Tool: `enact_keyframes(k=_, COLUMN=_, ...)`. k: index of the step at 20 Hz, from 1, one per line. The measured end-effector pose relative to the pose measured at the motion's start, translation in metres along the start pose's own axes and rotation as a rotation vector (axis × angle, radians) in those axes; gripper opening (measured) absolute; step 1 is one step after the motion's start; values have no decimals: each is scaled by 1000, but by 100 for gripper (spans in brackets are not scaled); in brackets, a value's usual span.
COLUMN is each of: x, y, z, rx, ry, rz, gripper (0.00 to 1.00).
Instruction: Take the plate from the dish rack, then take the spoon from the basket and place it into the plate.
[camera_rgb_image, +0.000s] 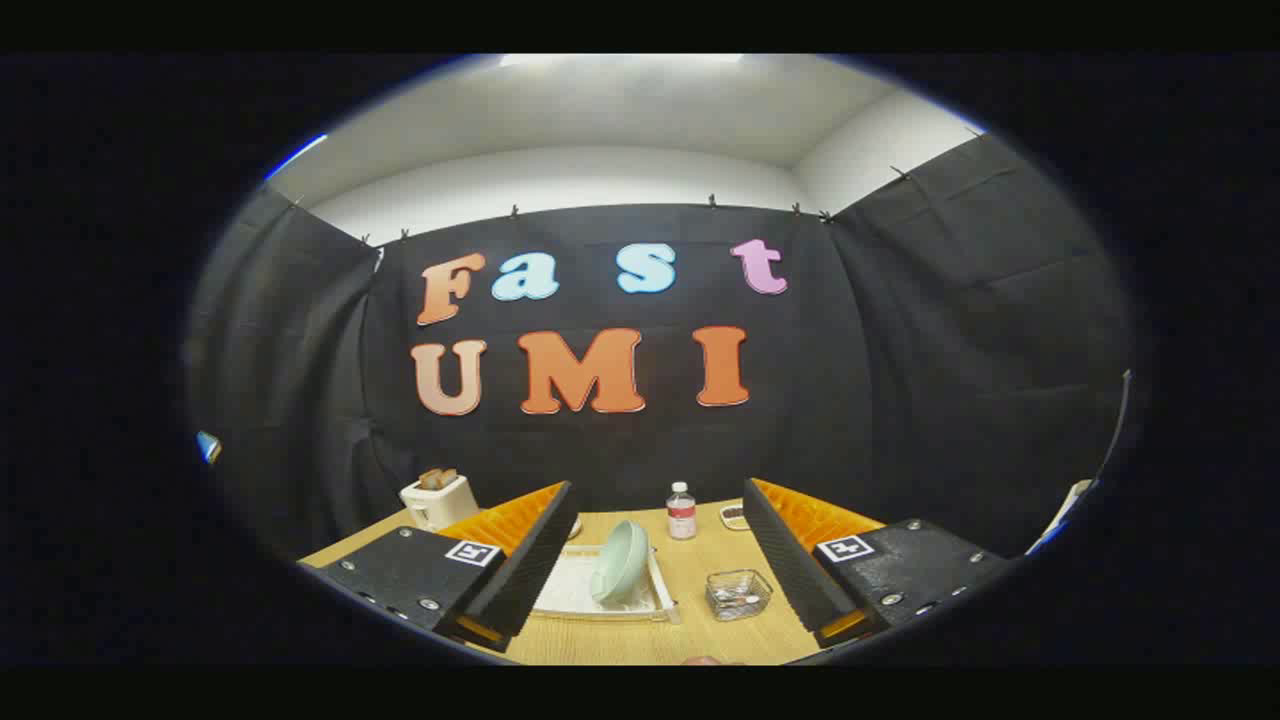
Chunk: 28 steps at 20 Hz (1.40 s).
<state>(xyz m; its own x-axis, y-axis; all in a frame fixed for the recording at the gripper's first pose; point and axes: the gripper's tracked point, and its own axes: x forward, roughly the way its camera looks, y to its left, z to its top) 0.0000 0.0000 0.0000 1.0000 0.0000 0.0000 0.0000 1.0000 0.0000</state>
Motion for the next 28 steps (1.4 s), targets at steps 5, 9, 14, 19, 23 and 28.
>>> enact_keyframes(k=5, x=9, y=-5, z=-4, rx=-4, ry=53, rz=-8, gripper=99)
enact_keyframes(k=9, x=15, y=-3, z=-10, rx=28, ry=78, rz=3, gripper=99)
enact_keyframes(k=14, x=25, y=1, z=-12, rx=11, ry=91, rz=9, gripper=99)
enact_keyframes(k=19, x=31, y=5, z=-22, rx=-4, ry=119, rz=10, gripper=99)
enact_keyframes(k=23, x=39, y=7, z=-35, rx=-5, ry=162, rz=0, gripper=99)
enact_keyframes(k=28, x=58, y=13, z=-53, rx=-17, ry=213, rz=7, gripper=99)
